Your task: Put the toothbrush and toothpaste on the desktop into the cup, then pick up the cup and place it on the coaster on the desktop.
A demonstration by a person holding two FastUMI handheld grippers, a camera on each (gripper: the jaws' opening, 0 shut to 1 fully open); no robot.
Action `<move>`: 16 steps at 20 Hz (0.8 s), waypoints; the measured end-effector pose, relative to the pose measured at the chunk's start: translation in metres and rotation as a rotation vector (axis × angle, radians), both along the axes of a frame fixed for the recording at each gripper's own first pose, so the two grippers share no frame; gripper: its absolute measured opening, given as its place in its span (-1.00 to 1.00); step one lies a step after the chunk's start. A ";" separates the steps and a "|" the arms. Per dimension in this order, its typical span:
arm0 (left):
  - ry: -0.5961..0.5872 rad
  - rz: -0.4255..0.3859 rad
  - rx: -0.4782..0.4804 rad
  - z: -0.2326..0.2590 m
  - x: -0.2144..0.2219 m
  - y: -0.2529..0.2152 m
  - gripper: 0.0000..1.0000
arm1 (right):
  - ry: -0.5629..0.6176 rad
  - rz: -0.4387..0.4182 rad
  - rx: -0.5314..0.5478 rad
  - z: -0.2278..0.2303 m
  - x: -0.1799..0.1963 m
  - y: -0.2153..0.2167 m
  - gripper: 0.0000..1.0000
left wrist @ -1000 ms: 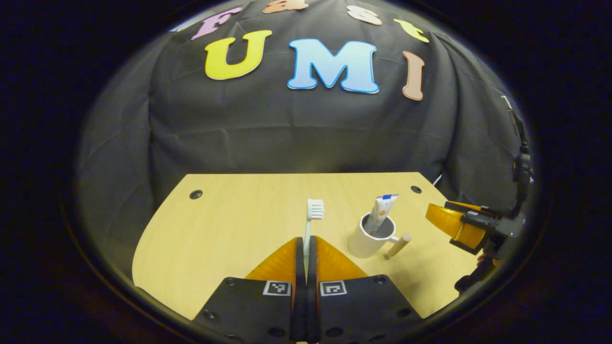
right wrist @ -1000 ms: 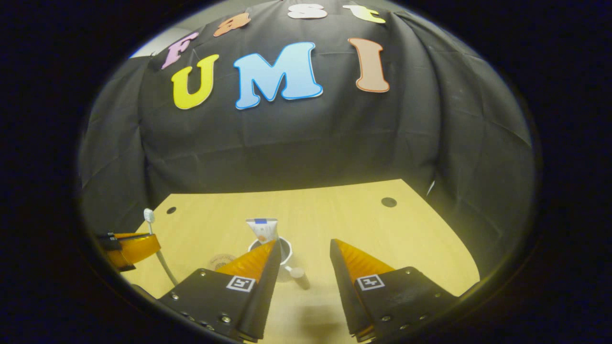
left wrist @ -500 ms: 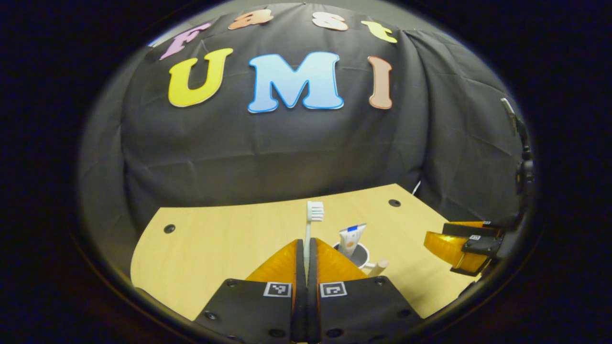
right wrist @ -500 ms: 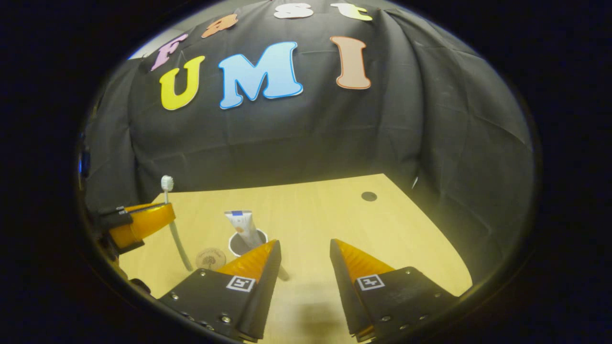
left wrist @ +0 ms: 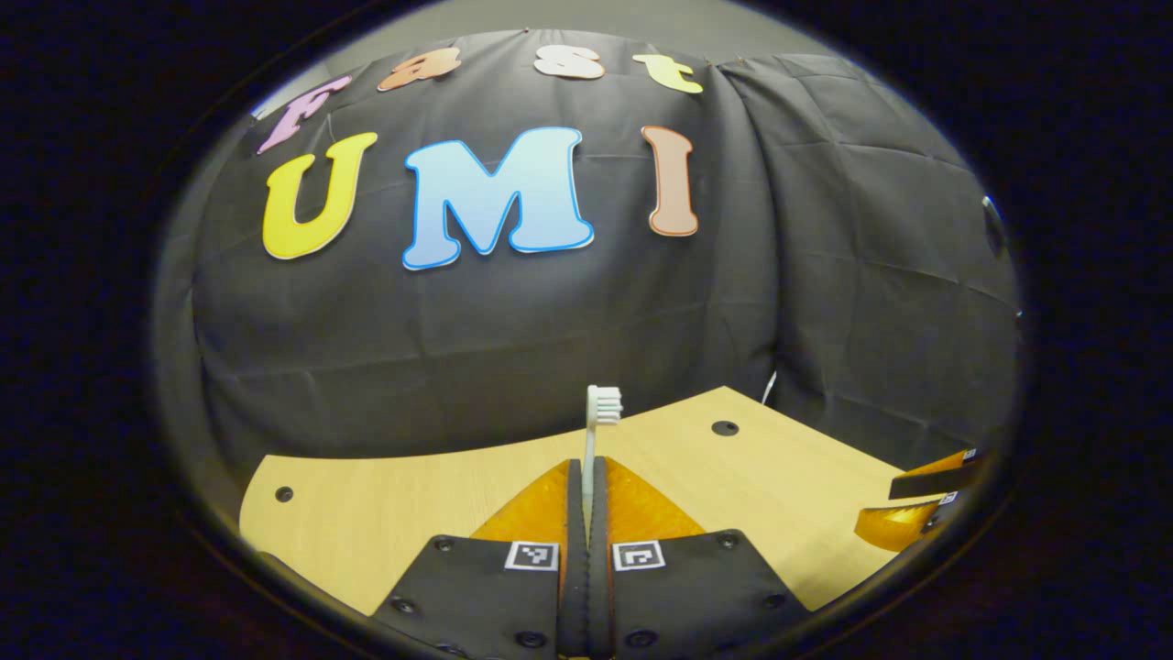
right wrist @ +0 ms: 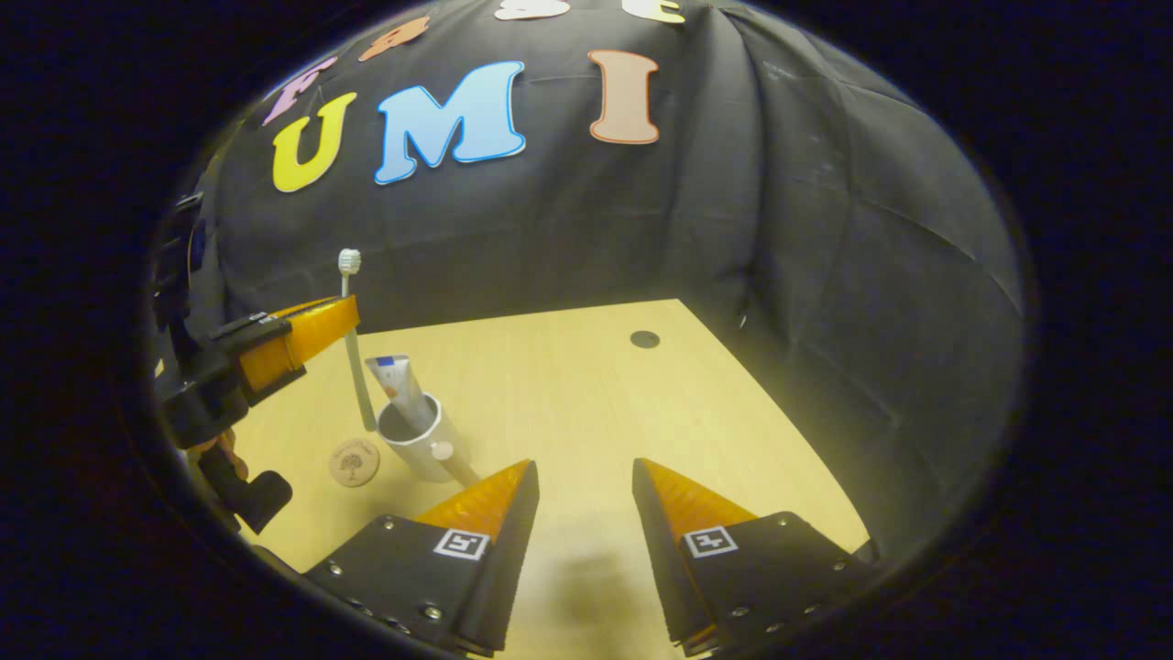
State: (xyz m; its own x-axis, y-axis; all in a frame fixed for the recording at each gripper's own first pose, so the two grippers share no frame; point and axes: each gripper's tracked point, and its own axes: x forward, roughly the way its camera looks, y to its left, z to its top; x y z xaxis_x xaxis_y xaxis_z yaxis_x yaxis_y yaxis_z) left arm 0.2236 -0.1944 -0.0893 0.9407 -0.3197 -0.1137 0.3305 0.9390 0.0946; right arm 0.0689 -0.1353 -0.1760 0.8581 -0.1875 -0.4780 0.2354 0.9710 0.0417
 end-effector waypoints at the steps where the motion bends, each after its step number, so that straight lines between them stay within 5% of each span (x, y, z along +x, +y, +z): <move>1: -0.016 0.000 -0.008 0.002 0.002 -0.002 -0.85 | 0.012 -0.014 -0.002 -0.001 -0.004 -0.005 0.24; 16: -0.188 0.034 0.014 -0.048 0.011 -0.026 -0.85 | 0.133 -0.010 -0.064 -0.017 -0.020 -0.010 0.24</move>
